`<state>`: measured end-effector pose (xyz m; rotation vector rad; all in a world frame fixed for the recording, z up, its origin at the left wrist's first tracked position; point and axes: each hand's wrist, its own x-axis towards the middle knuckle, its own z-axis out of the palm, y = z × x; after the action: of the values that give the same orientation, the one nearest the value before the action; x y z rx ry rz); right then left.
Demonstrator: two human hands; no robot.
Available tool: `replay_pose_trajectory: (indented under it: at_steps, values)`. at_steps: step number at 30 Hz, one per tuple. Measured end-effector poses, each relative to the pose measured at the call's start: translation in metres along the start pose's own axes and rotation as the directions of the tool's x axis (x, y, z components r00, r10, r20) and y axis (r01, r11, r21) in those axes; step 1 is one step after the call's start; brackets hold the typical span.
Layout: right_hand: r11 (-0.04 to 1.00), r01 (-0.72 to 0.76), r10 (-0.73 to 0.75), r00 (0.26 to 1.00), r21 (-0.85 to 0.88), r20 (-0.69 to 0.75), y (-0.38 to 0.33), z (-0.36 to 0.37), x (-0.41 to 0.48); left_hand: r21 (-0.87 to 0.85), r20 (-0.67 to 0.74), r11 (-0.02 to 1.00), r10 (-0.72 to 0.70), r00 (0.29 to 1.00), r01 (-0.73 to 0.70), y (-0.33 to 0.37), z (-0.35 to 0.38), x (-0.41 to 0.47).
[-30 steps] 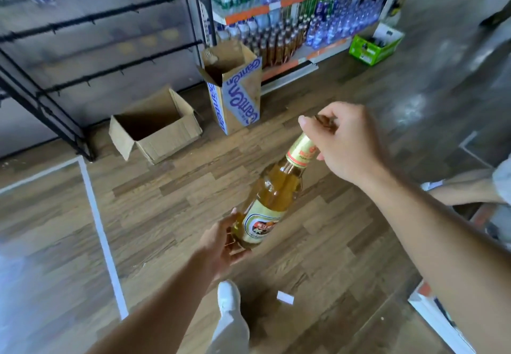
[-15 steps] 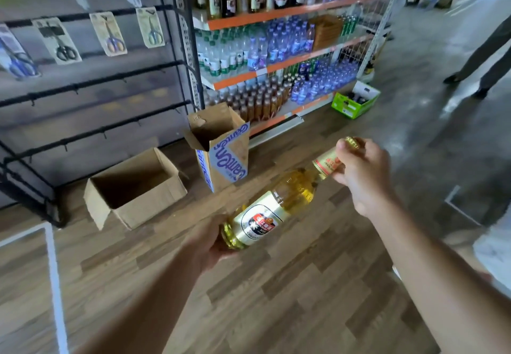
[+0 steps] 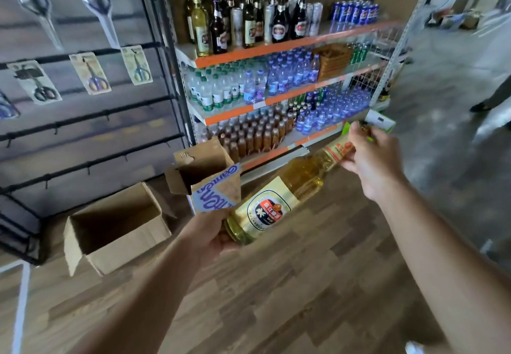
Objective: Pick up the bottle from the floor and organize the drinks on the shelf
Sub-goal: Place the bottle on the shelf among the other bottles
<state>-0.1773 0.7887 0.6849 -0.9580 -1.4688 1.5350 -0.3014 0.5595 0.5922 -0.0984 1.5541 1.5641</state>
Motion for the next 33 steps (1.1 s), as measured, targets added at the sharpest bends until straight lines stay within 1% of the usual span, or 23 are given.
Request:
replay_pose_trajectory:
  at_steps: [3,5,10,12,19,21,24,26,33]
  values:
    - [1.000,0.021,-0.021,0.999,0.005,0.031,-0.009,0.010,0.047,0.040,-0.016,0.999,0.013,1.000,-0.013,0.030,0.019,0.021]
    - [1.000,0.020,-0.020,0.999,0.006,0.038,-0.012,0.020,0.077,0.032,-0.019,0.999,0.015,1.000,-0.014,0.049,0.028,0.041]
    - [0.999,0.039,-0.040,0.996,0.024,0.085,-0.015,0.051,0.150,0.047,-0.040,0.999,0.020,0.999,-0.018,0.100,0.042,0.105]
    - [0.999,0.044,-0.046,0.994,0.024,0.098,-0.018,0.067,0.179,0.054,-0.040,0.998,0.043,0.998,-0.041,0.123,0.047,0.132]
    - [0.999,0.026,-0.029,0.996,0.044,0.078,-0.030,0.128,0.285,0.144,-0.103,0.989,0.057,0.993,-0.042,0.217,0.067,0.221]
    - [0.999,0.019,-0.021,0.998,0.039,0.061,-0.032,0.139,0.313,0.141,-0.124,0.989,0.047,0.991,-0.030,0.240,0.075,0.242]
    - [0.999,0.015,-0.019,0.997,0.050,0.075,-0.033,0.152,0.363,0.115,-0.137,0.993,0.029,0.990,-0.013,0.267,0.090,0.274]
    - [0.997,0.019,-0.025,0.996,0.071,0.089,-0.032,0.162,0.401,0.111,-0.160,0.994,0.041,0.986,-0.024,0.282,0.103,0.298]
    - [0.998,0.039,-0.047,0.973,0.044,0.224,-0.032,0.197,0.534,0.054,-0.272,0.995,0.099,0.957,-0.087,0.331,0.153,0.378]
